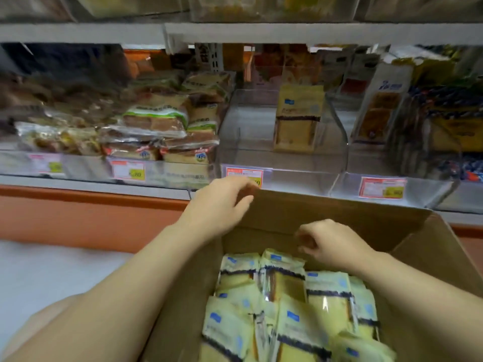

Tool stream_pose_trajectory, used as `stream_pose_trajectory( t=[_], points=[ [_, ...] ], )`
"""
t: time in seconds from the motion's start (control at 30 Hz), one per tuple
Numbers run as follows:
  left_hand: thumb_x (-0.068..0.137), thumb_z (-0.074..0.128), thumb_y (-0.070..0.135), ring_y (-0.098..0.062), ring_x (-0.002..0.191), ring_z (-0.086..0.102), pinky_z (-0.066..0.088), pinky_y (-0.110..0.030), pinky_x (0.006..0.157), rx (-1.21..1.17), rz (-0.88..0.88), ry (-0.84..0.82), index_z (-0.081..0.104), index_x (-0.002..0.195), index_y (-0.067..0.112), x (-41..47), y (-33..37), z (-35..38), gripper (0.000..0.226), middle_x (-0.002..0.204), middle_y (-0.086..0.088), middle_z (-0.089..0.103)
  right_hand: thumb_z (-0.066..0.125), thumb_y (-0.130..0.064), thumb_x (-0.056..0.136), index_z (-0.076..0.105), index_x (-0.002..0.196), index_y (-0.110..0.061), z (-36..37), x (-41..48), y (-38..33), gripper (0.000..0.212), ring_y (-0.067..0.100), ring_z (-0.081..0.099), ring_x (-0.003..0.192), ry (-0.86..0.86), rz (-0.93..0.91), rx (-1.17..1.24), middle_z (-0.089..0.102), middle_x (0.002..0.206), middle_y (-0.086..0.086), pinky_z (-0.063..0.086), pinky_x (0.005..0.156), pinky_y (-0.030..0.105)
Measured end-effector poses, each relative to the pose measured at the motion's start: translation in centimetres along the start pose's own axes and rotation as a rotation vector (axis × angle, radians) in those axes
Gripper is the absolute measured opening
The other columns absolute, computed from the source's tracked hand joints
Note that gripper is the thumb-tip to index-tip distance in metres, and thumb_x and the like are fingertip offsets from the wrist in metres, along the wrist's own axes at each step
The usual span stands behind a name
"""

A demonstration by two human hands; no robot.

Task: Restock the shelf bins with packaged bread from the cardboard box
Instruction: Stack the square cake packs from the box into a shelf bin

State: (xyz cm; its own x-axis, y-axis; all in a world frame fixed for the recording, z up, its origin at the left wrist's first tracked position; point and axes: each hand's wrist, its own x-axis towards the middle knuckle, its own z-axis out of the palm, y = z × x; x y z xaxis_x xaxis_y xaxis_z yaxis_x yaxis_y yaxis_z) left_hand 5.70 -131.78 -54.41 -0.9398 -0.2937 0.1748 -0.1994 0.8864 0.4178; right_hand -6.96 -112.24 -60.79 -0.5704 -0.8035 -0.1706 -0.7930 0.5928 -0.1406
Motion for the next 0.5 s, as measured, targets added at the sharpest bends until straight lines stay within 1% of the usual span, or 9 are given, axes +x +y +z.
stream_pose_trajectory(
  t=[0.03,0.1,0.2,0.27,0.33,0.4,0.43,0.47,0.5],
  points=[
    [0.095,0.052,0.030,-0.012,0.115,0.055,0.047,-0.037,0.097,0.009,-0.007,-0.011,0.058,0.123,0.031,-0.3,-0.5,0.0,0.028,0.124,0.010,0.061,0.061,-0.036,0.088,0.059,0.120,-0.025,1.1,0.4,0.1,0.034,0.015,0.062,0.100,-0.135,0.040,0.020,0.065,0.115,-0.005,0.052,0.082,0.028],
    [0.095,0.052,0.031,-0.012,0.117,0.054,0.047,-0.039,0.097,0.005,-0.009,-0.021,0.056,0.124,0.032,-0.2,-1.0,-0.1,0.029,0.126,0.009,0.060,0.064,-0.034,0.087,0.056,0.126,-0.021,3.0,1.0,0.6,0.043,0.015,0.061,0.102,-0.308,0.068,0.068,0.063,0.119,-0.002,0.049,0.080,0.024],
    [0.096,0.050,0.033,-0.012,0.118,0.053,0.048,-0.040,0.097,0.036,0.012,-0.047,0.053,0.127,0.033,0.3,-1.1,-0.1,0.032,0.128,0.009,0.059,0.065,-0.027,0.086,0.057,0.125,-0.020,5.8,1.4,0.8,0.041,0.015,0.060,0.102,-0.468,0.070,0.097,0.063,0.119,-0.002,0.050,0.084,0.026],
    [0.096,0.049,0.034,-0.012,0.118,0.053,0.049,-0.040,0.096,0.062,0.035,-0.067,0.052,0.129,0.033,0.7,-1.1,0.0,0.033,0.129,0.009,0.058,0.066,-0.026,0.087,0.054,0.130,-0.020,7.8,1.3,0.5,0.045,0.017,0.059,0.105,-0.575,0.093,0.106,0.061,0.122,-0.001,0.048,0.085,0.026],
    [0.097,0.048,0.035,-0.012,0.119,0.052,0.049,-0.040,0.096,0.073,0.052,-0.097,0.050,0.131,0.034,0.8,-1.1,0.3,0.034,0.130,0.010,0.057,0.066,-0.028,0.087,0.051,0.131,-0.018,9.7,1.2,0.3,0.048,0.021,0.057,0.108,-0.641,0.113,0.089,0.059,0.124,0.002,0.047,0.086,0.029],
    [0.097,0.047,0.036,-0.011,0.120,0.051,0.047,-0.039,0.097,0.089,0.064,-0.123,0.049,0.131,0.035,0.9,-1.0,0.6,0.034,0.131,0.011,0.056,0.066,-0.029,0.086,0.052,0.125,-0.015,10.9,1.2,0.2,0.043,0.022,0.056,0.106,-0.662,0.113,0.063,0.057,0.122,0.004,0.046,0.084,0.030],
    [0.097,0.047,0.036,-0.011,0.120,0.051,0.047,-0.037,0.096,0.093,0.071,-0.132,0.049,0.132,0.035,1.0,-1.0,0.7,0.034,0.132,0.011,0.055,0.066,-0.029,0.086,0.055,0.117,-0.015,11.3,1.2,0.3,0.037,0.022,0.056,0.102,-0.663,0.107,0.063,0.058,0.117,0.004,0.045,0.082,0.029],
    [0.098,0.047,0.035,-0.010,0.120,0.051,0.047,-0.036,0.095,0.095,0.075,-0.139,0.049,0.132,0.034,1.1,-1.1,0.8,0.035,0.132,0.011,0.055,0.067,-0.029,0.085,0.056,0.105,-0.017,11.6,1.2,0.3,0.025,0.021,0.055,0.096,-0.675,0.101,0.052,0.058,0.109,0.004,0.044,0.077,0.028],
    [0.098,0.047,0.035,-0.010,0.119,0.051,0.046,-0.035,0.094,0.094,0.078,-0.142,0.049,0.132,0.034,1.1,-1.1,0.9,0.035,0.132,0.011,0.055,0.067,-0.029,0.085,0.054,0.089,-0.019,11.8,1.2,0.3,0.017,0.021,0.052,0.088,-0.680,0.079,0.038,0.056,0.100,0.003,0.041,0.071,0.027]
  ],
)
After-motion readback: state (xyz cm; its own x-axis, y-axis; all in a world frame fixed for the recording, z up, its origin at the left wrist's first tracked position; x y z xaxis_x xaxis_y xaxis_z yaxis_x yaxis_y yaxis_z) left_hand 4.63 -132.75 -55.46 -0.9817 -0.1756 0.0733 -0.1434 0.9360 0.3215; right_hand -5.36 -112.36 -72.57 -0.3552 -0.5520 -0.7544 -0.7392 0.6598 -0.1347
